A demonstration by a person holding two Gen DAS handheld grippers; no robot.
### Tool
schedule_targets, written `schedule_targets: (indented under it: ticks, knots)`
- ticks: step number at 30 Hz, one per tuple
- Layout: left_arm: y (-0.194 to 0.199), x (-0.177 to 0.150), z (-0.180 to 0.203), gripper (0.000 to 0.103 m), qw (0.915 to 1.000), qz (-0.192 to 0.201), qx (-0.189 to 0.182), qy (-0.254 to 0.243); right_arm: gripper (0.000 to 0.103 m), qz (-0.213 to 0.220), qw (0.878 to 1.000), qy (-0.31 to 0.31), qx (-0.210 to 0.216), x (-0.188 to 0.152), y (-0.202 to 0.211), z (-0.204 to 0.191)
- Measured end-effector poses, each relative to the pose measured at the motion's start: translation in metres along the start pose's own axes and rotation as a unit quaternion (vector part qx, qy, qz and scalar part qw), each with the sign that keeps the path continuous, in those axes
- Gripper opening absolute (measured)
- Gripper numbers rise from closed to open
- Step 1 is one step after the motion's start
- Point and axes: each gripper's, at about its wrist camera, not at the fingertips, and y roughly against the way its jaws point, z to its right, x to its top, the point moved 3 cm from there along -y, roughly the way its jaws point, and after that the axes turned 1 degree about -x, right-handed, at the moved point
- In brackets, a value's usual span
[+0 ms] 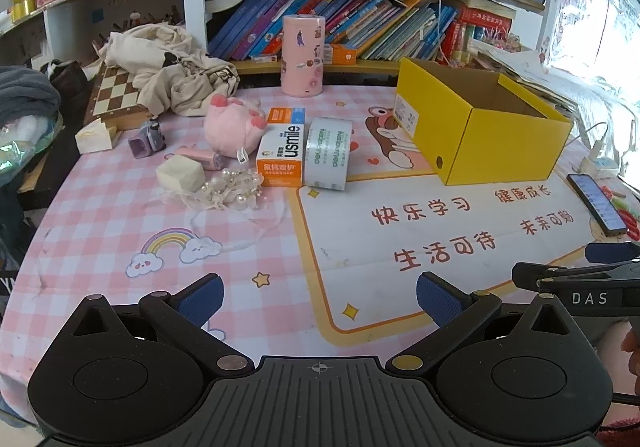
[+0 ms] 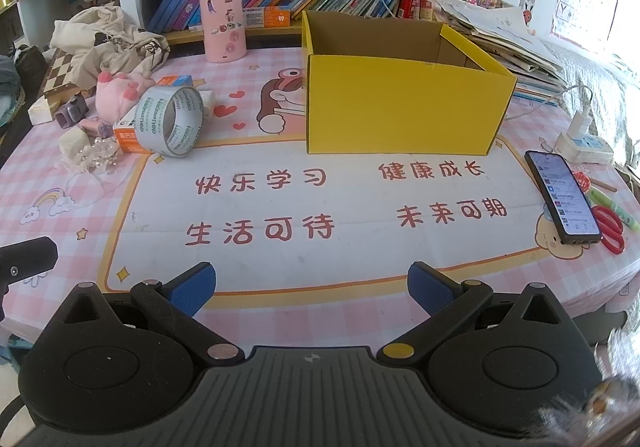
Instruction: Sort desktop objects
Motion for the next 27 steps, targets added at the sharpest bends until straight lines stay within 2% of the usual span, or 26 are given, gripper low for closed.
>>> schedule_targets:
  ticks: [27]
  knots:
    - [-0.0037,0.0017,0.0053,0.103,0.9999,-0.007,-0.015,0.000,0.103,-0.005,1.000,0.000,-0.005,-0.0004,-0.0021,0.0043]
